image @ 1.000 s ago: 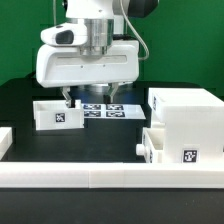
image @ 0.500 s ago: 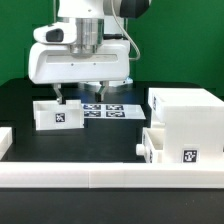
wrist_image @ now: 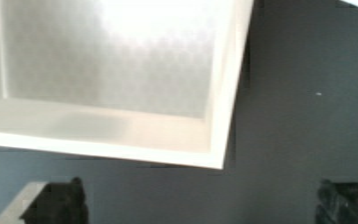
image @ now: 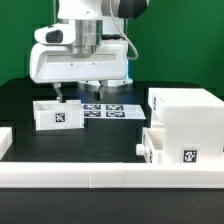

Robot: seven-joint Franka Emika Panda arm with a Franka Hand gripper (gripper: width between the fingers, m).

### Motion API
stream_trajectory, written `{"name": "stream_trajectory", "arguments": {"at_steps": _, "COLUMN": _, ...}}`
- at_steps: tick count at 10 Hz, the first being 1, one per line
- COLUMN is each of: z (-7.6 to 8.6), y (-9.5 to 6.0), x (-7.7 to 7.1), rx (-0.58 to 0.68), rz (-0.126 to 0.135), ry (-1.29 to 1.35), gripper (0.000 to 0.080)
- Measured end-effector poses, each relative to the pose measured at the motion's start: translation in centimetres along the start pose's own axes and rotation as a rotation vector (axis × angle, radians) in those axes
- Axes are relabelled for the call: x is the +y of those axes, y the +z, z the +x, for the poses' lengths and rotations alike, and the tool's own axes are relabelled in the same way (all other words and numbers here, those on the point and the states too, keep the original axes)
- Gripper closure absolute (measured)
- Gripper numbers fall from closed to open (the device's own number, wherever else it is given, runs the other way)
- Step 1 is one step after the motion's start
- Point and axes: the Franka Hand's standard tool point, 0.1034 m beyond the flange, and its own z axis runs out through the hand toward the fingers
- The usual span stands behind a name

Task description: Assemble drawer

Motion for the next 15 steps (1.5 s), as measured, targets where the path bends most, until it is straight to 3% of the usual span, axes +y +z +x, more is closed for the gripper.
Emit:
{"name": "stream_trajectory", "arguments": {"at_steps": 2, "z": -1.2, "y": 0.4, "x": 0.4, "rx": -0.011, "rz": 0.011, "ry": 0.034, "gripper": 0.0151}}
{"name": "stream_trajectory", "arguments": {"at_steps": 6, "z": -4.7, "y": 1.9, "x": -0.4, "rx": -0.019, "rz": 0.009, "ry": 0.032, "gripper": 0.0151}}
{"name": "stream_trajectory", "arguments": {"at_steps": 8, "z": -5.7, "y": 2.9, "x": -0.9, "rx": -0.017, "rz": 0.003, "ry": 0.029, "gripper": 0.0151}}
{"name": "stream_trajectory", "arguments": {"at_steps": 12, "z": -6.5, "y": 4.8, "x": -1.1, "rx": -0.016, "rz": -0.009, "ry": 0.023, "gripper": 0.0151}}
{"name": "stream_trajectory", "arguments": {"at_steps": 15, "z": -6.2, "y": 5.2, "x": -1.4, "rx": -0.017, "rz": -0.01, "ry": 0.014, "gripper": 0.0151}}
